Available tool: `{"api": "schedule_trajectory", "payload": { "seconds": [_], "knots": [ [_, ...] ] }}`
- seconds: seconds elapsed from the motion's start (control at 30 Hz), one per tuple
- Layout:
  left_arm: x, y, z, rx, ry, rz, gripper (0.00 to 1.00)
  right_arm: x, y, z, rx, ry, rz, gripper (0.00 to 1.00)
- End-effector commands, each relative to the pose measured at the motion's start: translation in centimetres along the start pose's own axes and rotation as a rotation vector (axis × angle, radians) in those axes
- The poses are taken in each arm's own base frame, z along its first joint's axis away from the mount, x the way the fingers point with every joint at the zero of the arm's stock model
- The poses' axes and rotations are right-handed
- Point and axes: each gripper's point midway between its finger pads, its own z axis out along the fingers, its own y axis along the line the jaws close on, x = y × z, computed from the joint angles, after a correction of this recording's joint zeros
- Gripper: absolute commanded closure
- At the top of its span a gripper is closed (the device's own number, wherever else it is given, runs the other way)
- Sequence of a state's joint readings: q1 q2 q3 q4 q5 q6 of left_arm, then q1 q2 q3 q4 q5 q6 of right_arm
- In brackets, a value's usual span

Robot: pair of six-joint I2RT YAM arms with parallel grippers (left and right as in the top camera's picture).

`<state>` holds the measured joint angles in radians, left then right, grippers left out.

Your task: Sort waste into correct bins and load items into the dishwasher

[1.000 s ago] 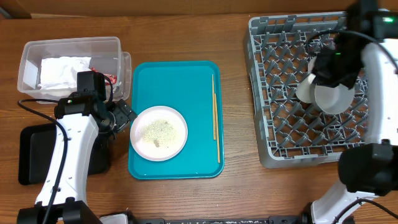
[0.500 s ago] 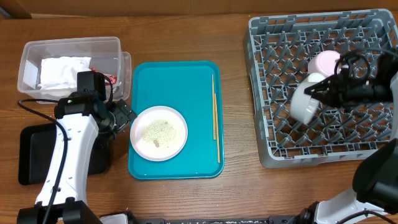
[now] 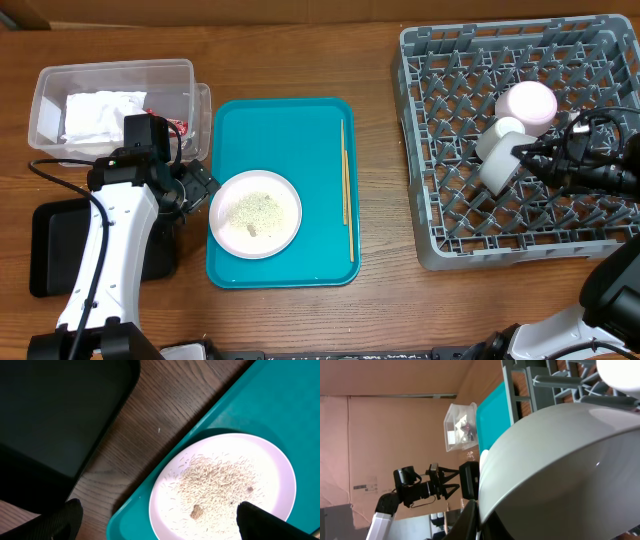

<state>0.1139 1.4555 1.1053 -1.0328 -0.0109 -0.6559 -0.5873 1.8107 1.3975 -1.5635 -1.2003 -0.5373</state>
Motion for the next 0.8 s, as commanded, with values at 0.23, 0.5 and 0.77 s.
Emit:
{"api": "schedule_trajectory", "payload": {
  "seconds": [0.23, 0.5, 0.77],
  "knots": [
    [0.0, 0.1, -0.1, 0.001, 0.0, -0.017, 0.0, 0.6, 0.0, 0.1, 0.011, 0.01, -0.015, 0.94],
    [0.0, 0.1, -0.1, 0.001, 0.0, -0.017, 0.0, 2.1, -1.8, 0.5, 0.058, 0.056, 0.033, 0.94],
    [0.0, 0.1, -0.1, 0.001, 0.0, -0.017, 0.0, 1.5, -1.9, -0.7, 0.092, 0.036, 0.037, 0.8]
  ]
}}
